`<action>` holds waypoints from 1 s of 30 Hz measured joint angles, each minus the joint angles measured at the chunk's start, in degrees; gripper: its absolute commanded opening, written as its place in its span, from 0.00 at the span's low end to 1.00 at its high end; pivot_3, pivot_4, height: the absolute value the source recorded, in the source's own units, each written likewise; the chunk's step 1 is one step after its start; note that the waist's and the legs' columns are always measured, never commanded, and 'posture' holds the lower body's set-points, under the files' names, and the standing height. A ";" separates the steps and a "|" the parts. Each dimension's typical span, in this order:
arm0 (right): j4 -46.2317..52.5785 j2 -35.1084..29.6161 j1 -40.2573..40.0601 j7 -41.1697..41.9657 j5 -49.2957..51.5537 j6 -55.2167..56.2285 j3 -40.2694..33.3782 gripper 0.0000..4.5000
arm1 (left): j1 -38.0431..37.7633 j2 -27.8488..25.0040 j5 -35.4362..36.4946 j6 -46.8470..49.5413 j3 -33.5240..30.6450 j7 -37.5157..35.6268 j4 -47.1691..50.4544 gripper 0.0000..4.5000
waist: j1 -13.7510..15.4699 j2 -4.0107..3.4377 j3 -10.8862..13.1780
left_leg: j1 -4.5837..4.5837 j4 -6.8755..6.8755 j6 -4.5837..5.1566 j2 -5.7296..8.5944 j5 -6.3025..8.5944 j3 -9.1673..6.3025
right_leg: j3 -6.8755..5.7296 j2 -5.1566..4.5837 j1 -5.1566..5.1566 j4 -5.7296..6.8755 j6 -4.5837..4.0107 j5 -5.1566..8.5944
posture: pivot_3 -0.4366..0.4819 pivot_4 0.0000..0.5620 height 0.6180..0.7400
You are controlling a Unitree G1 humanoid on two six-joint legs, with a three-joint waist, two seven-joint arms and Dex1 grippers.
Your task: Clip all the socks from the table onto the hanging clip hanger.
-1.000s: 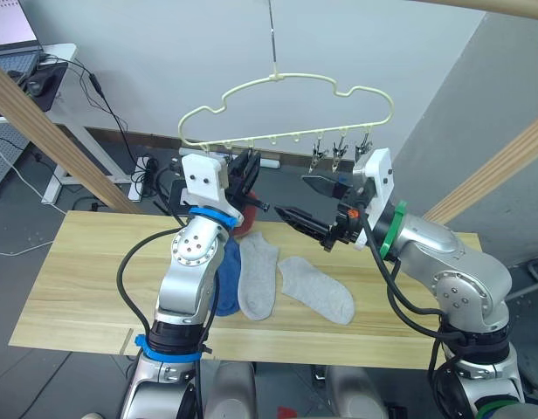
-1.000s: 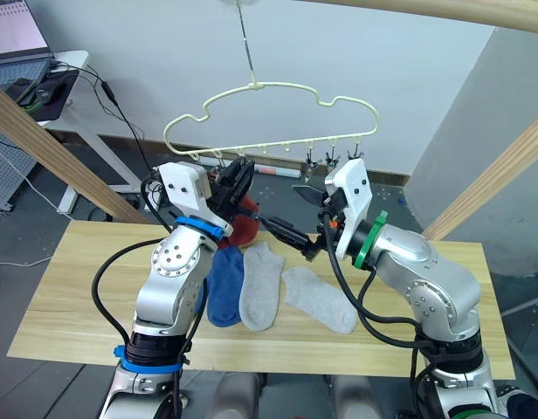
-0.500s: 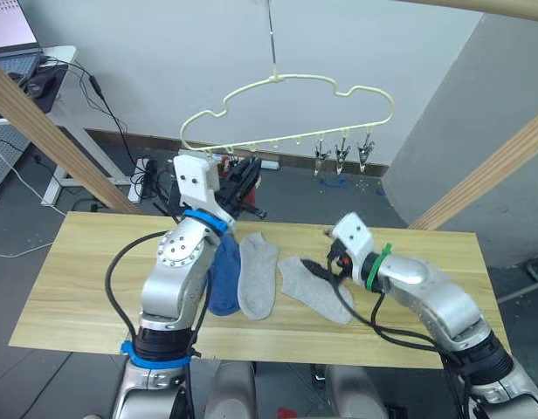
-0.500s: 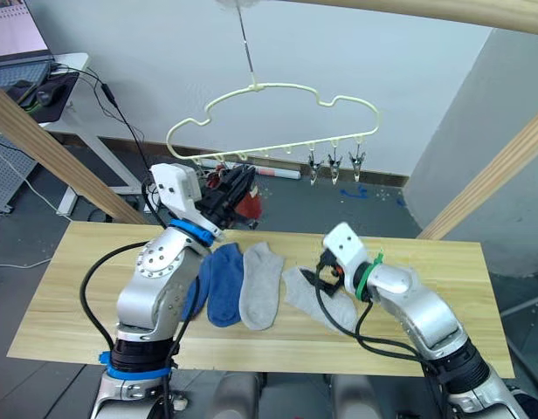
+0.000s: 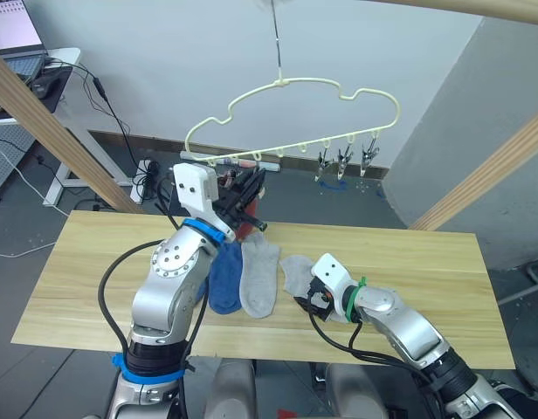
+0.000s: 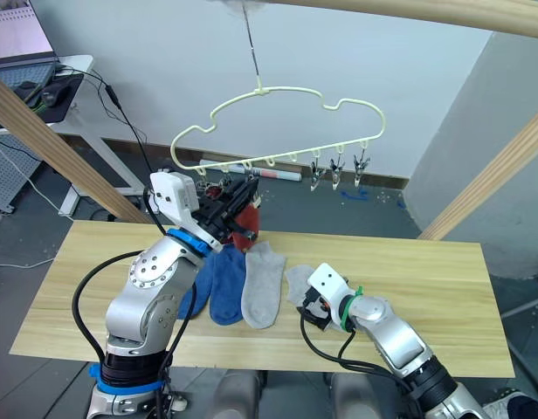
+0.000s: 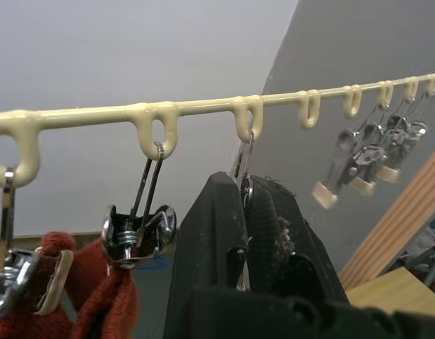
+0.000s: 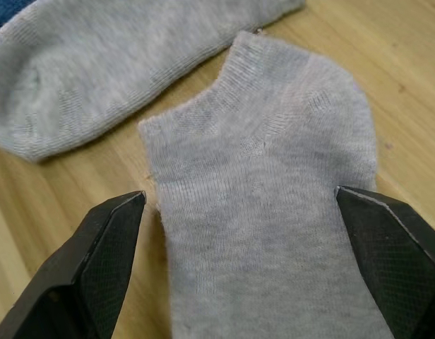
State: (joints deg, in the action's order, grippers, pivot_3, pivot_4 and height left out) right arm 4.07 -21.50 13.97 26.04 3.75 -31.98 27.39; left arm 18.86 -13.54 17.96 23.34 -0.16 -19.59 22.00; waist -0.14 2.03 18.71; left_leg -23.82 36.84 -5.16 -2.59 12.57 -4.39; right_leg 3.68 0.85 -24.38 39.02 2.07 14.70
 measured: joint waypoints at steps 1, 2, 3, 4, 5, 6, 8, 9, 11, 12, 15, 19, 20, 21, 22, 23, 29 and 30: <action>-0.54 -0.01 0.02 0.01 -0.67 0.72 0.02 0.87 | -0.03 -0.02 -0.02 0.06 -0.04 0.10 0.00 0.01 | -0.01 0.00 0.00 | 0.04 0.00 0.00 0.00 0.00 0.00 | 0.01 0.01 0.03 0.00 0.00 0.00 | 0.57 0.53 1.00; -1.18 0.01 0.03 -0.03 -1.45 1.65 -0.02 0.79 | -0.04 -0.06 -0.02 0.11 -0.07 0.15 0.00 0.01 | -0.01 0.00 0.00 | 0.04 0.01 0.00 0.00 0.00 0.00 | 0.01 0.01 0.05 0.00 0.00 0.00 | 0.57 0.53 1.00; -1.61 0.11 0.03 -0.06 -2.11 2.22 -0.11 0.70 | -0.03 -0.11 -0.02 0.13 -0.13 0.17 0.00 0.01 | -0.01 0.00 0.00 | 0.05 0.02 0.00 0.00 0.00 0.00 | 0.02 0.01 0.07 0.00 0.00 0.00 | 0.57 0.53 1.00; -2.07 0.36 0.03 -0.09 -2.57 2.73 -0.39 0.63 | -0.02 -0.21 -0.01 0.18 -0.25 0.18 0.00 0.01 | -0.01 0.00 0.00 | 0.06 0.03 0.00 0.00 0.00 0.00 | 0.02 0.01 0.08 -0.01 0.00 0.00 | 0.57 0.53 1.00; -2.39 0.56 0.03 -0.08 -2.75 3.02 -0.64 0.55 | 0.00 -0.27 0.01 0.22 -0.37 0.18 0.00 0.01 | -0.01 0.00 0.00 | 0.06 0.03 0.00 0.00 0.00 0.00 | 0.02 0.01 0.09 -0.01 0.00 0.00 | 0.58 0.54 1.00; -2.83 0.91 0.03 -0.06 -2.95 3.45 -0.99 0.46 | 0.06 -0.29 0.01 0.28 -0.45 0.18 0.00 0.01 | 0.00 0.00 0.00 | 0.06 0.03 0.00 0.00 0.00 0.00 | 0.02 0.01 0.09 -0.02 0.00 0.00 | 0.58 0.54 1.00; -3.44 1.32 0.05 0.03 -3.30 4.17 -1.31 0.30 | 0.14 -0.30 0.00 0.32 -0.46 0.18 0.00 0.01 | 0.00 0.00 0.00 | 0.06 0.02 0.00 0.00 0.00 0.00 | 0.02 0.01 0.09 -0.02 0.00 0.00 | 0.58 0.54 1.00; -3.83 1.29 0.08 0.15 -3.83 4.99 -1.26 0.23 | 0.14 -0.31 0.00 0.33 -0.45 0.18 0.00 0.01 | 0.00 0.00 0.00 | 0.06 0.02 0.00 0.00 0.00 0.00 | 0.02 0.01 0.09 -0.02 0.00 0.00 | 0.58 0.54 1.00; -4.48 0.76 0.16 0.45 -5.48 7.12 -1.06 0.05 | 0.14 -0.35 -0.04 0.33 -0.45 0.18 0.00 0.01 | 0.00 0.00 0.00 | 0.06 0.02 0.00 0.01 0.00 0.00 | 0.02 0.00 0.09 -0.04 0.00 0.00 | 0.58 0.54 1.00; -4.52 0.14 0.14 0.81 -6.16 8.07 -0.85 0.00 | 0.13 -0.39 -0.05 0.33 -0.46 0.17 0.00 0.01 | 0.00 0.00 0.00 | 0.06 0.02 0.00 0.01 0.00 0.00 | 0.03 0.00 0.09 -0.04 0.00 0.00 | 0.58 0.54 1.00; -4.62 -0.55 -0.34 1.56 -7.24 10.17 -1.15 0.00 | 0.19 -0.04 1.64 2.00 -1.44 0.28 0.01 0.01 | 0.01 0.00 0.00 | 0.06 0.02 0.00 0.00 0.00 0.00 | 0.02 0.00 0.09 -0.04 0.00 0.00 | 0.58 0.54 1.00; -1.26 -0.53 -2.15 3.00 -5.68 11.67 -4.11 0.00 | 1.90 3.58 16.31 14.06 -8.74 2.71 0.29 0.01 | -0.10 0.00 0.00 | 0.03 0.03 0.01 0.00 0.00 -0.01 | 0.02 0.00 0.08 -0.03 0.01 0.00 | 0.58 0.54 1.00; 1.44 -0.60 -2.30 4.02 -4.37 11.64 -5.27 0.00 | 2.26 3.85 21.36 17.69 -10.84 3.14 0.42 0.01 | -0.26 0.00 0.00 | 0.04 0.03 0.01 -0.01 0.00 0.00 | 0.03 0.00 0.08 -0.02 0.01 0.00 | 0.58 0.54 1.00; 4.66 -0.65 -2.35 5.05 -2.77 11.43 -6.39 0.00 | 2.41 4.01 26.14 20.80 -12.81 3.87 0.43 0.01 | -0.37 0.00 0.00 | 0.06 0.02 0.01 -0.02 0.00 -0.01 | 0.02 0.01 0.10 -0.01 0.01 0.00 | 0.56 0.55 1.00; 8.40 -0.39 -2.36 6.03 -0.56 10.65 -7.84 0.00 | 2.53 4.53 32.07 24.05 -15.36 5.19 0.22 0.01 | -0.40 0.00 0.00 | 0.07 0.02 0.00 -0.04 0.00 -0.03 | 0.01 0.01 0.10 -0.01 0.01 0.00 | 0.56 0.55 1.00; 11.22 0.19 -2.31 6.51 1.19 9.63 -9.05 0.00 | 2.59 4.91 36.69 26.14 -17.24 6.66 -0.17 0.01 | -0.41 0.00 0.00 | 0.06 0.02 0.00 -0.05 0.01 -0.06 | -0.02 0.03 0.11 -0.01 0.01 0.00 | 0.56 0.55 1.00; 18.72 2.37 -1.01 6.52 6.59 5.43 -12.85 0.00 | 3.06 4.61 58.07 31.07 -24.05 17.64 -3.96 0.01 | -0.35 0.00 0.00 | 0.06 0.05 0.00 0.00 0.01 -0.06 | 0.01 0.00 0.14 -0.04 0.01 0.00 | 0.54 0.54 1.00; 19.44 2.62 -0.75 6.51 6.93 5.02 -13.11 0.00 | 3.11 4.32 60.91 31.15 -24.26 19.29 -4.51 0.01 | -0.34 0.00 0.00 | 0.06 0.04 0.00 0.00 0.01 -0.06 | 0.00 0.00 0.13 -0.04 0.01 0.00 | 0.54 0.54 1.00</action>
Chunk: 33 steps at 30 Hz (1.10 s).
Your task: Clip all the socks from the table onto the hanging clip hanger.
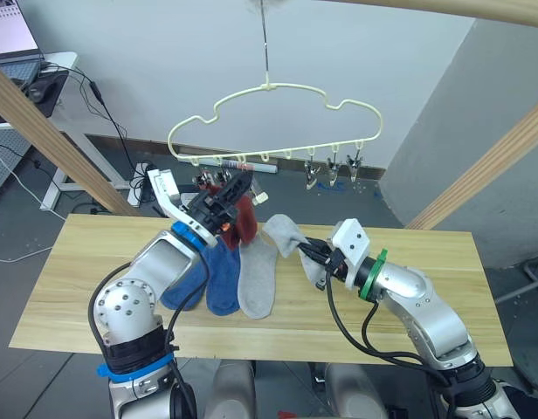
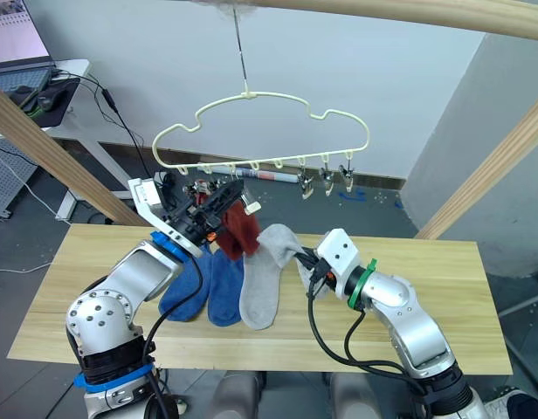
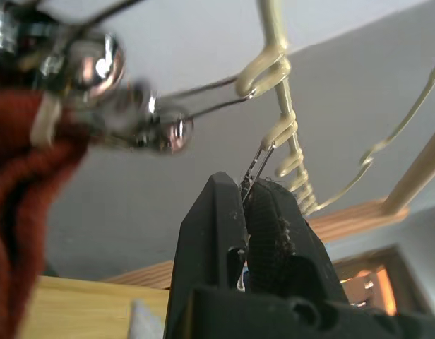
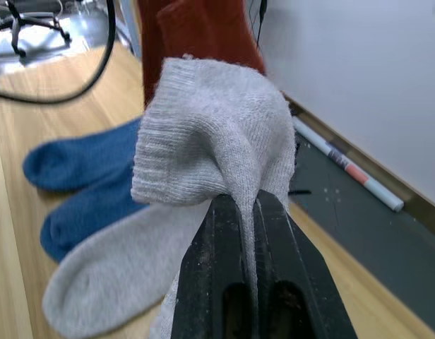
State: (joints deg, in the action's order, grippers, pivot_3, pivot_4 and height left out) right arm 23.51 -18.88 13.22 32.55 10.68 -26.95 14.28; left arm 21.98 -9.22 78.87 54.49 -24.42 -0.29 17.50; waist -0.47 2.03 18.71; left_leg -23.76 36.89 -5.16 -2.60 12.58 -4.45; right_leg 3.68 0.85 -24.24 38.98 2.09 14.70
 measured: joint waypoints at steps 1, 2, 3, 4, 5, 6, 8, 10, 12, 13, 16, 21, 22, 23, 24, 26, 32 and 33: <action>0.63 0.14 0.17 0.01 0.62 -0.27 -0.16 0.00 | 0.05 -0.49 2.33 0.01 -0.05 1.42 -0.30 0.01 | 0.00 0.00 0.00 | 0.00 -0.01 0.00 -0.01 0.00 -0.01 | -0.01 0.01 0.00 0.00 0.00 0.00 | 0.54 0.54 1.00; 1.12 0.14 0.30 0.05 1.33 -0.44 -0.31 0.00 | 0.14 -1.24 4.23 -0.06 -0.03 2.69 -0.52 0.01 | 0.00 0.00 0.00 | 0.00 -0.03 0.00 -0.01 0.00 -0.01 | -0.01 0.01 -0.01 0.00 0.00 0.00 | 0.54 0.54 1.00; 1.39 0.14 0.29 0.09 1.80 -0.46 -0.55 0.00 | 0.16 -1.82 5.73 -0.27 -0.03 3.72 -0.72 0.01 | 0.00 0.00 0.00 | 0.00 -0.04 0.00 -0.01 0.00 -0.01 | -0.01 0.01 -0.01 -0.01 0.00 0.00 | 0.54 0.54 1.00; 1.52 0.15 0.29 0.08 2.02 -0.46 -0.80 0.00 | 0.16 -2.03 7.13 -0.81 -0.02 4.68 -1.02 0.01 | 0.01 0.00 0.00 | 0.00 -0.04 -0.01 -0.01 0.00 -0.01 | 0.00 0.01 -0.01 -0.02 0.00 0.00 | 0.54 0.54 1.00; 1.59 0.19 0.29 0.06 2.31 -0.46 -1.05 0.00 | 0.11 -2.07 8.63 -1.48 0.12 5.74 -1.33 0.01 | 0.01 0.00 0.00 | -0.01 -0.04 -0.01 -0.01 0.00 0.00 | 0.00 0.01 -0.01 -0.03 0.00 0.00 | 0.54 0.54 1.00; 1.60 0.21 0.29 0.06 2.38 -0.46 -1.11 0.00 | 0.10 -2.08 8.92 -1.57 0.18 5.94 -1.35 0.01 | 0.01 0.00 0.00 | -0.01 -0.03 -0.01 -0.01 0.00 0.00 | 0.00 0.01 -0.01 -0.03 0.00 0.00 | 0.54 0.54 1.00; 1.63 0.35 0.29 0.07 3.13 -0.46 -1.24 0.00 | -0.11 -2.27 9.87 -2.19 0.96 6.48 -1.29 0.01 | 0.03 0.00 0.00 | -0.01 -0.04 -0.01 -0.01 0.00 0.01 | 0.00 0.01 -0.03 -0.03 0.00 0.00 | 0.54 0.54 1.00; 1.65 1.16 1.10 0.27 4.06 -0.46 -1.16 0.00 | -1.05 -2.36 9.76 -2.94 3.33 6.33 -0.72 0.01 | 0.03 0.00 0.00 | -0.01 -0.05 -0.01 -0.01 0.00 0.01 | 0.01 0.02 -0.03 -0.04 0.00 0.00 | 0.54 0.54 1.00; 1.81 1.19 1.80 0.48 4.12 -0.45 -1.11 0.00 | -1.24 -2.42 9.78 -3.97 4.62 6.35 -0.30 0.01 | 0.09 0.00 0.00 | -0.01 -0.05 -0.01 0.00 0.00 0.01 | 0.02 0.01 -0.03 -0.05 0.00 0.00 | 0.55 0.54 1.00; 1.96 1.22 1.83 0.64 4.24 -0.45 -1.11 0.00 | -1.39 -2.58 9.80 -4.38 4.99 6.38 -0.15 0.01 | 0.11 0.00 0.00 | -0.01 -0.06 -0.01 0.00 0.00 0.01 | 0.02 0.01 -0.03 -0.05 0.00 0.00 | 0.55 0.54 1.00; 2.06 1.55 1.83 1.03 5.19 -0.45 -1.11 0.00 | -1.73 -3.56 10.08 -5.49 5.51 6.38 -0.04 0.01 | 0.11 0.00 0.00 | -0.02 -0.11 -0.01 -0.01 0.01 0.02 | 0.02 0.02 -0.05 -0.07 -0.01 0.00 | 0.55 0.54 1.00; 2.62 1.32 1.79 1.27 6.39 -0.45 -1.18 0.00 | -2.60 -5.00 11.59 -6.94 6.25 6.37 0.19 0.01 | 0.12 0.00 0.00 | -0.03 -0.12 -0.02 -0.01 0.01 0.04 | 0.04 0.01 -0.06 -0.12 0.00 0.00 | 0.55 0.54 1.00; 2.90 1.06 1.66 1.33 6.46 -0.45 -1.33 0.00 | -2.73 -5.28 11.88 -7.41 6.27 6.37 0.18 0.01 | 0.13 0.00 0.00 | -0.03 -0.13 -0.02 -0.01 0.01 0.03 | 0.03 0.01 -0.06 -0.12 0.00 0.00 | 0.56 0.53 1.00; 3.25 0.72 1.36 1.46 6.66 -0.45 -1.56 0.00 | -2.79 -5.63 12.16 -7.66 6.31 6.37 0.18 0.01 | 0.17 0.00 0.00 | -0.03 -0.13 -0.02 -0.01 0.01 0.03 | 0.03 0.01 -0.06 -0.12 0.00 0.00 | 0.56 0.53 1.00; 3.46 0.36 1.13 1.65 7.03 -0.45 -1.86 0.00 | -2.87 -5.99 12.34 -7.82 6.31 6.38 0.18 0.01 | 0.17 0.00 0.00 | -0.03 -0.13 -0.02 -0.01 0.01 0.03 | 0.04 0.01 -0.06 -0.12 0.00 0.00 | 0.56 0.53 1.00; 4.01 -0.53 0.81 2.06 7.77 -0.45 -2.17 0.00 | -3.03 -6.45 12.70 -8.43 6.47 6.38 0.18 0.01 | 0.17 0.00 0.00 | -0.03 -0.13 -0.02 -0.01 0.01 0.05 | 0.05 0.01 -0.06 -0.12 0.00 0.00 | 0.55 0.53 1.00; 4.55 -0.47 0.94 2.15 8.55 -0.45 -2.37 0.00 | -3.29 -6.85 13.45 -9.46 7.30 6.37 0.18 0.01 | 0.17 0.00 0.00 | -0.04 -0.16 -0.02 -0.01 0.01 0.06 | 0.07 0.01 -0.09 -0.13 0.00 0.01 | 0.55 0.53 1.00; 4.55 -0.13 1.11 2.08 8.55 -0.45 -2.28 0.00 | -3.29 -6.86 13.50 -9.76 7.41 6.37 0.18 0.01 | 0.17 0.00 0.00 | -0.04 -0.17 -0.02 -0.01 0.01 0.07 | 0.07 0.01 -0.10 -0.14 0.00 0.01 | 0.55 0.53 1.00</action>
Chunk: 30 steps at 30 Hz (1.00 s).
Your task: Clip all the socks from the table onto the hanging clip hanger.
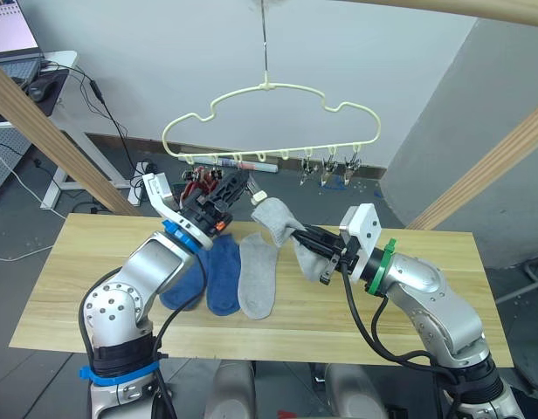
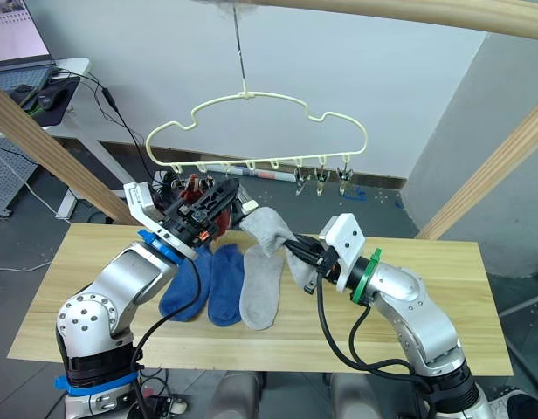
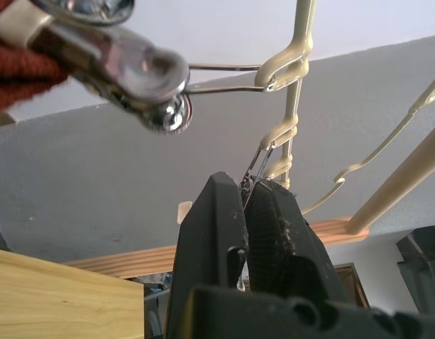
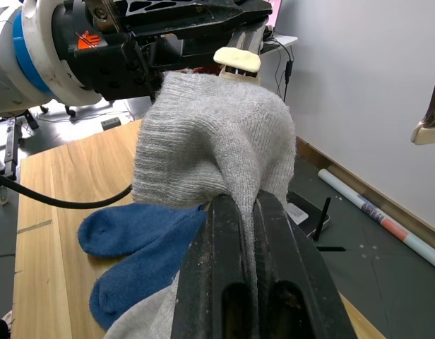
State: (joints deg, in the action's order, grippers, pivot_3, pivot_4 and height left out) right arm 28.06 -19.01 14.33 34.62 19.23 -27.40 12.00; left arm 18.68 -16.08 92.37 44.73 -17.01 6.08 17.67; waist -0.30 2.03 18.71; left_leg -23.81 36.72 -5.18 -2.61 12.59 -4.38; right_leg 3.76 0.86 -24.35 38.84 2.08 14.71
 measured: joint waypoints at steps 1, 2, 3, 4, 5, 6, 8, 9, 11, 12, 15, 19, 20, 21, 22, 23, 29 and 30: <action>0.00 0.44 0.25 -0.17 0.00 0.00 0.22 0.00 | -0.01 -0.03 0.03 -0.19 0.15 0.00 0.00 0.01 | 0.00 0.00 0.00 | 0.00 -0.01 0.00 0.00 0.00 0.00 | 0.00 0.00 -0.01 0.00 0.00 0.00 | 0.55 0.53 1.00; 0.00 0.92 0.54 -0.32 0.00 0.00 0.55 0.00 | -0.01 -0.05 0.05 -0.30 0.31 0.00 0.00 0.01 | 0.00 0.00 0.00 | 0.00 -0.03 0.00 0.00 0.00 0.00 | 0.00 0.00 -0.02 0.00 0.00 0.00 | 0.55 0.53 1.00; 0.00 1.56 0.70 -0.52 -0.01 0.00 0.78 0.00 | -0.01 -0.07 0.09 -0.37 0.48 0.01 0.00 0.01 | 0.01 0.00 0.00 | -0.01 -0.04 0.00 0.00 0.00 0.00 | 0.00 0.00 -0.02 -0.01 0.00 0.00 | 0.55 0.53 1.00; -0.01 1.75 0.77 -0.75 -0.08 0.00 1.09 0.00 | -0.04 -0.11 0.10 -0.44 0.57 0.00 0.00 0.01 | 0.02 0.00 0.00 | -0.01 -0.05 0.00 0.00 0.00 0.00 | 0.00 0.00 -0.02 -0.03 0.00 0.00 | 0.56 0.54 1.00; -0.04 2.01 0.78 -0.92 -0.15 0.00 1.36 0.00 | -0.06 -0.24 0.13 -0.51 0.78 0.00 0.00 0.01 | 0.02 0.00 0.00 | -0.03 -0.05 0.00 0.00 0.00 0.00 | 0.00 0.00 -0.02 -0.06 0.00 0.00 | 0.56 0.54 1.00; -0.09 2.26 0.83 -0.98 -0.19 0.00 1.64 0.00 | -0.08 -0.28 0.15 -0.57 0.92 0.00 0.01 0.01 | 0.02 0.00 0.00 | -0.03 -0.06 0.00 0.00 0.00 0.01 | 0.01 0.00 -0.03 -0.07 0.00 0.00 | 0.56 0.54 1.00; -0.59 2.88 1.37 -1.17 -0.34 0.06 2.29 0.00 | -0.16 -0.32 0.20 -0.85 1.10 0.00 0.09 0.01 | 0.02 -0.01 0.00 | -0.03 -0.09 0.00 0.00 0.00 0.02 | 0.01 0.00 -0.03 -0.10 0.00 0.00 | 0.56 0.55 1.00; -0.99 3.09 1.90 -1.25 -0.48 0.07 2.60 0.00 | -0.19 -0.32 0.20 -1.15 1.25 0.00 0.16 0.01 | 0.02 -0.01 0.00 | -0.03 -0.09 0.00 0.00 0.00 0.02 | 0.01 0.00 -0.04 -0.10 0.00 0.00 | 0.56 0.55 1.00; -1.55 3.62 2.61 -1.52 -0.73 0.17 2.73 0.00 | -0.31 -0.36 0.17 -1.46 1.47 -0.11 0.30 0.01 | 0.07 -0.01 0.01 | -0.02 -0.12 0.00 -0.01 0.00 0.02 | 0.00 0.00 -0.04 -0.10 0.00 0.00 | 0.56 0.55 1.00; -1.59 3.67 2.61 -1.68 -0.94 0.19 2.75 0.00 | -0.37 -0.55 -0.01 -1.54 1.52 -0.36 0.44 0.09 | 0.10 -0.01 0.01 | -0.03 -0.15 0.00 -0.01 0.00 0.02 | 0.01 0.00 -0.04 -0.14 0.00 0.00 | 0.56 0.55 1.00; -2.24 3.62 2.63 -2.07 -1.76 0.27 2.76 0.00 | -1.04 -1.56 -0.27 -1.46 1.68 -1.47 0.96 0.29 | 0.10 -0.02 0.01 | -0.03 -0.28 -0.01 -0.01 0.00 0.04 | 0.02 0.00 -0.06 -0.24 0.00 0.00 | 0.56 0.55 1.00; -3.72 3.42 2.65 -2.05 -2.75 0.96 2.78 0.00 | -2.12 -1.63 -0.20 -1.49 1.81 -1.71 0.96 0.55 | 0.29 -0.02 0.02 | -0.09 -0.42 -0.01 -0.02 0.00 0.04 | 0.00 -0.01 -0.12 -0.34 0.00 0.01 | 0.57 0.56 1.00; -3.98 3.41 2.66 -2.05 -2.83 1.12 2.78 0.00 | -2.11 -1.65 -0.21 -1.55 1.81 -1.70 0.96 0.61 | 0.34 -0.02 0.02 | -0.09 -0.44 -0.01 -0.02 0.00 0.04 | 0.00 -0.01 -0.13 -0.36 0.00 0.01 | 0.57 0.56 1.00; -4.26 3.41 2.72 -2.06 -2.90 1.29 2.78 0.00 | -2.10 -1.84 -0.67 -1.61 1.88 -1.67 0.99 0.69 | 0.36 -0.02 0.02 | -0.09 -0.48 -0.01 -0.02 0.00 0.04 | 0.00 -0.02 -0.13 -0.39 0.00 0.01 | 0.57 0.56 1.00; -4.42 3.40 2.77 -2.08 -3.05 1.37 2.79 0.00 | -2.10 -2.26 -1.56 -1.62 2.02 -1.60 1.00 0.76 | 0.36 -0.02 0.02 | -0.09 -0.52 -0.01 -0.02 -0.01 0.04 | 0.01 -0.02 -0.13 -0.41 0.00 0.01 | 0.57 0.56 1.00; -4.56 3.39 2.84 -2.10 -3.45 1.43 2.82 0.00 | -2.11 -2.97 -2.78 -1.58 2.25 -1.55 0.99 0.82 | 0.35 -0.02 0.02 | -0.08 -0.54 -0.01 -0.02 -0.01 0.04 | 0.01 -0.01 -0.14 -0.43 0.00 0.01 | 0.58 0.56 1.00; -5.99 2.20 2.87 -2.29 -4.74 0.47 2.80 0.32 | -5.44 -19.23 -28.98 -1.34 12.10 -5.04 7.66 0.82 | 0.35 -0.08 0.05 | -0.11 -0.78 -0.02 -0.03 -0.01 0.20 | 0.15 -0.02 -0.34 -0.50 -0.03 0.03 | 0.60 0.56 1.00; -6.08 1.98 2.72 -2.33 -4.73 0.18 2.78 0.40 | -6.71 -22.96 -36.42 -2.38 15.89 -5.72 9.28 0.82 | 0.34 -0.09 0.06 | -0.12 -0.84 -0.03 -0.03 -0.01 0.23 | 0.18 -0.01 -0.37 -0.58 -0.03 0.03 | 0.60 0.56 1.00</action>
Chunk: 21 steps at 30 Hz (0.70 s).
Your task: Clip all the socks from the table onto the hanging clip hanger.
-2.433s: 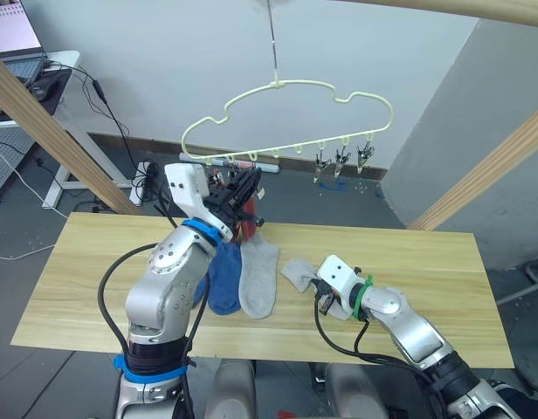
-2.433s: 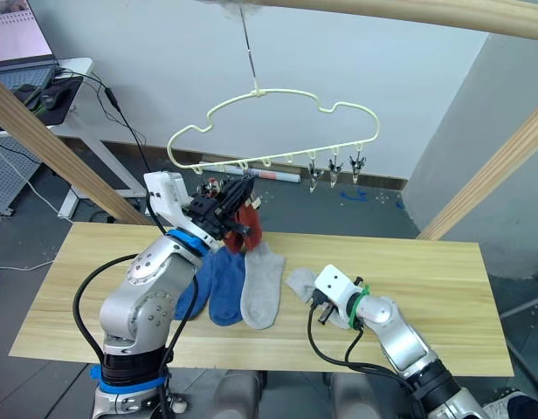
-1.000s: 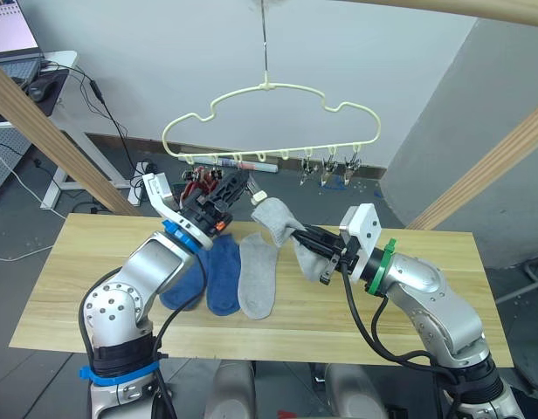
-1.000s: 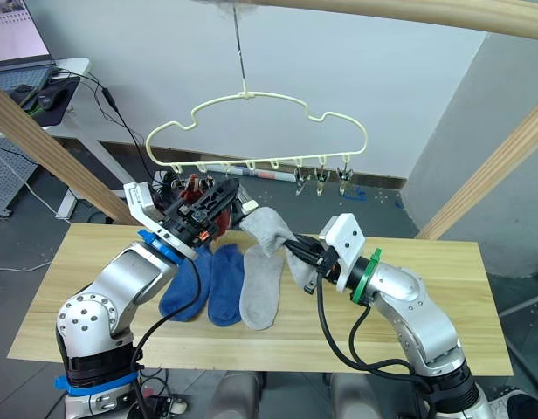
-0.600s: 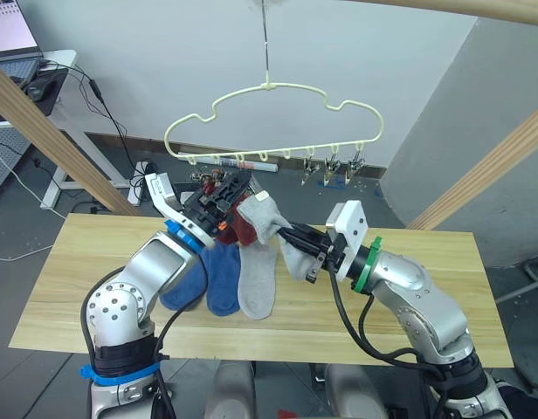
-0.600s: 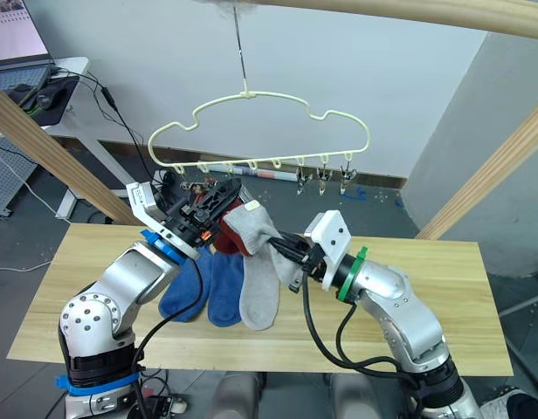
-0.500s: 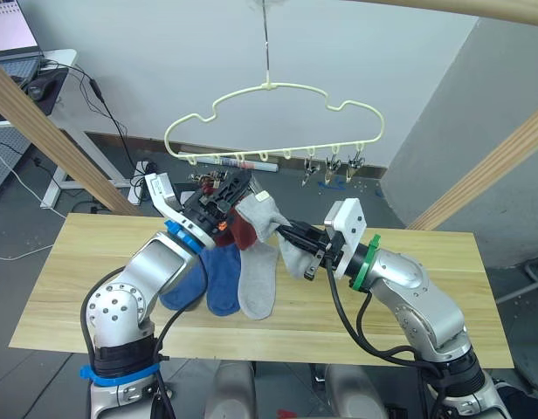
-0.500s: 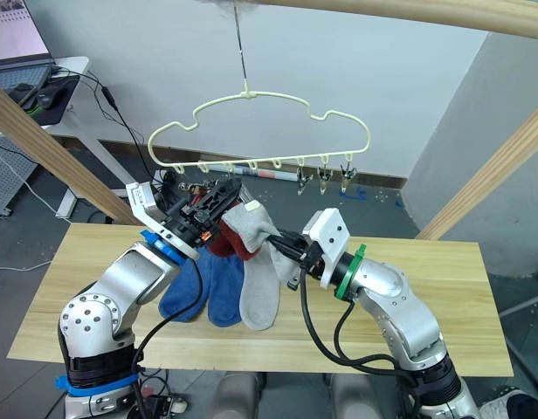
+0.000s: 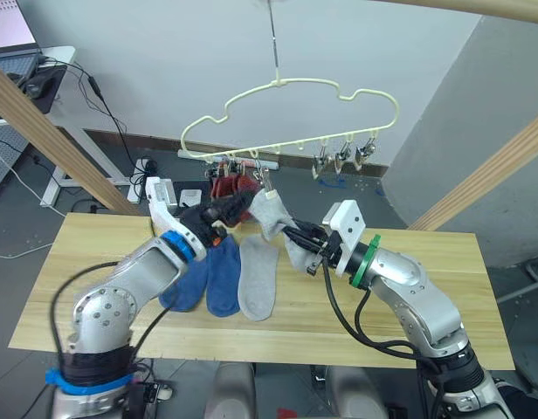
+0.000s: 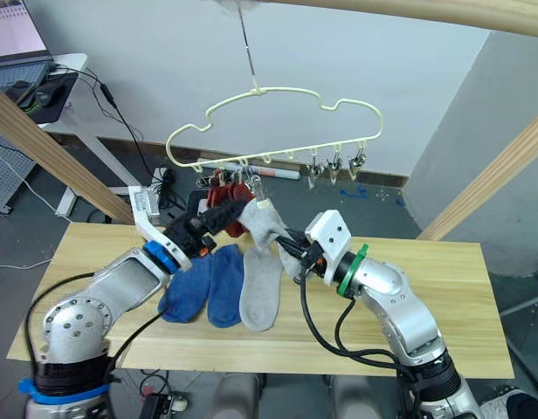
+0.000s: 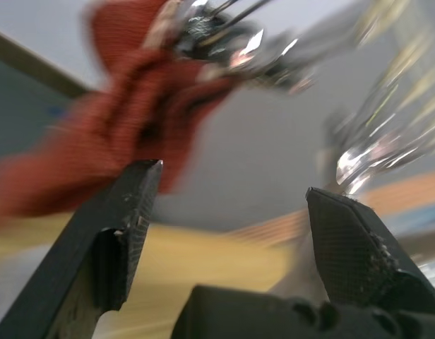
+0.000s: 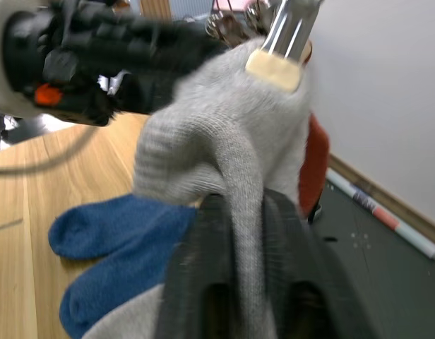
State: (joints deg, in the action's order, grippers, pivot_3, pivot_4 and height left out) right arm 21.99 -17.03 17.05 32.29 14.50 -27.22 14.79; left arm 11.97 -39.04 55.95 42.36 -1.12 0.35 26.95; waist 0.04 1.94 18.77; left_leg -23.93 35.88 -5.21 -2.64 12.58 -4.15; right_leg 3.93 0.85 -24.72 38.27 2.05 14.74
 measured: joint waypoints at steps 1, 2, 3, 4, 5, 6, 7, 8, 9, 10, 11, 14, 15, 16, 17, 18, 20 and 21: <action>0.00 -0.23 -0.28 -0.05 0.00 -0.22 -0.08 0.48 | -1.33 -1.94 -5.36 -1.01 2.61 -0.85 0.73 0.82 | 0.01 -0.02 0.01 | 0.01 -0.11 0.00 0.00 0.00 0.05 | 0.04 -0.02 0.00 -0.11 0.00 0.00 | 0.60 0.56 1.00; 0.00 -0.64 -0.70 -0.16 -0.03 -0.61 -0.11 0.56 | -3.14 -2.94 -10.10 -2.69 4.60 -2.42 1.19 0.82 | 0.02 -0.03 0.01 | -0.02 -0.12 0.00 -0.01 0.00 0.10 | 0.06 -0.03 -0.02 -0.16 0.00 0.00 | 0.60 0.56 1.00; 0.01 -1.12 -1.37 -0.35 -0.11 -0.99 -0.25 0.65 | -5.10 -2.93 -13.33 -4.59 5.84 -4.36 1.48 0.82 | 0.06 -0.03 0.02 | -0.09 -0.14 0.00 -0.02 0.01 0.12 | 0.06 -0.05 -0.05 -0.25 0.00 0.00 | 0.60 0.56 1.00; 0.02 -1.44 -2.19 -0.75 -0.22 -1.30 -0.54 0.72 | -6.57 -2.93 -15.46 -6.28 6.76 -6.35 1.57 0.82 | 0.14 -0.03 0.01 | -0.17 -0.13 0.00 -0.04 0.01 0.13 | 0.05 -0.07 -0.14 -0.27 0.00 0.00 | 0.60 0.56 1.00; 0.11 -1.63 -3.14 -1.74 -0.43 -1.99 -1.01 0.81 | -8.23 -3.18 -17.64 -8.74 7.52 -9.54 1.61 0.82 | 0.25 -0.03 0.01 | -0.43 -0.13 -0.01 -0.05 0.01 0.13 | 0.04 -0.07 -0.42 -0.25 0.00 0.00 | 0.60 0.57 1.00; 0.12 -1.68 -3.84 -2.80 -0.61 -2.65 -1.70 0.88 | -9.38 -3.47 -18.81 -10.40 7.73 -12.08 1.61 0.82 | 0.37 -0.03 0.02 | -0.61 -0.12 -0.02 -0.06 0.00 0.12 | 0.03 -0.07 -0.63 -0.21 -0.01 -0.01 | 0.60 0.57 1.00; 0.24 -1.40 -4.38 -4.24 -0.70 -3.69 -2.56 0.95 | -10.29 -3.29 -19.03 -11.82 7.37 -14.65 1.62 0.82 | 0.47 -0.03 0.02 | -0.70 -0.11 -0.02 -0.06 0.00 0.09 | -0.01 -0.07 -0.70 -0.19 -0.01 -0.01 | 0.60 0.57 1.00; 0.40 -0.52 -4.63 -5.97 -0.46 -5.19 -3.96 0.95 | -11.04 -2.40 -18.78 -13.06 6.35 -16.94 1.65 0.82 | 0.57 -0.03 0.02 | -0.72 -0.09 -0.01 -0.08 0.00 0.07 | -0.04 -0.07 -0.71 -0.19 -0.01 -0.01 | 0.59 0.57 1.00; 0.93 0.74 -4.58 -7.94 -0.13 -6.85 -5.59 0.95 | -11.42 -1.53 -18.85 -14.48 5.41 -18.75 1.72 0.82 | 0.69 -0.03 0.02 | -0.73 -0.07 -0.01 -0.08 0.00 0.07 | -0.04 -0.07 -0.71 -0.18 -0.01 -0.01 | 0.59 0.57 1.00; 1.82 2.00 -4.39 -9.71 0.13 -8.09 -6.87 0.95 | -11.43 -1.51 -19.39 -15.66 5.04 -20.13 1.92 0.82 | 0.80 -0.03 0.02 | -0.74 -0.06 -0.01 -0.08 0.00 0.05 | -0.04 -0.06 -0.71 -0.18 -0.01 -0.01 | 0.60 0.57 1.00; 2.51 3.20 -3.86 -11.23 0.24 -8.96 -7.57 0.92 | -11.54 -1.54 -20.04 -16.62 4.63 -21.34 2.11 0.82 | 0.84 -0.04 0.02 | -0.74 -0.05 0.00 -0.07 0.00 0.05 | -0.03 -0.06 -0.71 -0.18 0.00 -0.01 | 0.60 0.57 1.00; 4.29 6.92 -1.20 -16.02 0.04 -10.06 -9.14 0.73 | -11.82 -1.80 -21.13 -19.63 2.69 -26.35 3.18 0.82 | 0.62 -0.06 0.03 | -0.74 -0.05 0.01 -0.07 0.01 0.08 | -0.01 -0.04 -0.71 -0.18 0.01 -0.02 | 0.60 0.58 1.00; 4.69 7.63 -0.22 -16.97 -0.15 -10.19 -8.91 0.73 | -11.81 -1.79 -21.11 -20.39 2.12 -27.76 3.70 0.82 | 0.60 -0.06 0.03 | -0.74 -0.05 0.01 -0.07 0.01 0.08 | -0.01 -0.04 -0.71 -0.20 0.01 -0.02 | 0.60 0.58 1.00; 5.15 8.17 0.48 -17.83 -0.61 -10.26 -8.49 0.73 | -11.75 -1.79 -21.06 -20.78 1.33 -29.05 4.32 0.82 | 0.55 -0.06 0.03 | -0.75 -0.06 0.01 -0.06 0.01 0.08 | -0.02 -0.04 -0.71 -0.21 0.01 -0.02 | 0.60 0.58 1.00; 5.59 8.83 0.94 -18.73 -1.05 -10.30 -7.99 0.73 | -11.59 -1.80 -20.84 -21.14 0.55 -30.15 4.72 0.82 | 0.51 -0.06 0.03 | -0.75 -0.07 0.02 -0.06 0.01 0.08 | -0.02 -0.04 -0.71 -0.21 0.01 -0.02 | 0.60 0.57 1.00; 5.75 9.43 1.38 -19.33 -1.33 -10.36 -7.71 0.73 | -11.33 -1.79 -20.65 -21.23 -0.10 -31.03 4.87 0.82 | 0.48 -0.06 0.03 | -0.75 -0.07 0.02 -0.06 0.01 0.08 | -0.03 -0.04 -0.71 -0.22 0.02 -0.02 | 0.60 0.57 1.00; 5.90 10.93 1.90 -20.81 -2.01 -10.22 -7.32 0.73 | -10.58 -1.82 -20.60 -21.26 -1.15 -32.54 4.99 0.82 | 0.51 -0.06 0.03 | -0.76 -0.07 0.02 -0.06 0.01 0.07 | -0.04 -0.04 -0.71 -0.22 0.02 -0.02 | 0.60 0.57 1.00; 5.90 11.35 1.97 -21.35 -2.09 -10.18 -7.12 0.73 | -10.17 -1.81 -20.64 -21.27 -1.31 -33.05 4.99 0.82 | 0.52 -0.06 0.03 | -0.77 -0.07 0.02 -0.06 0.01 0.07 | -0.04 -0.04 -0.71 -0.23 0.02 -0.02 | 0.60 0.57 1.00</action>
State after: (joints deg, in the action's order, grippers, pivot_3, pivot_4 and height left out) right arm 27.89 -5.68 19.02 10.95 12.40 -37.41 7.67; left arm 1.79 -40.85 35.31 21.09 -2.42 -32.70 31.93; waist 0.56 1.88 18.80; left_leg -24.70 35.81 -5.19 -2.70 12.59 -4.09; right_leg 3.89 0.81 -25.43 38.04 2.07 14.73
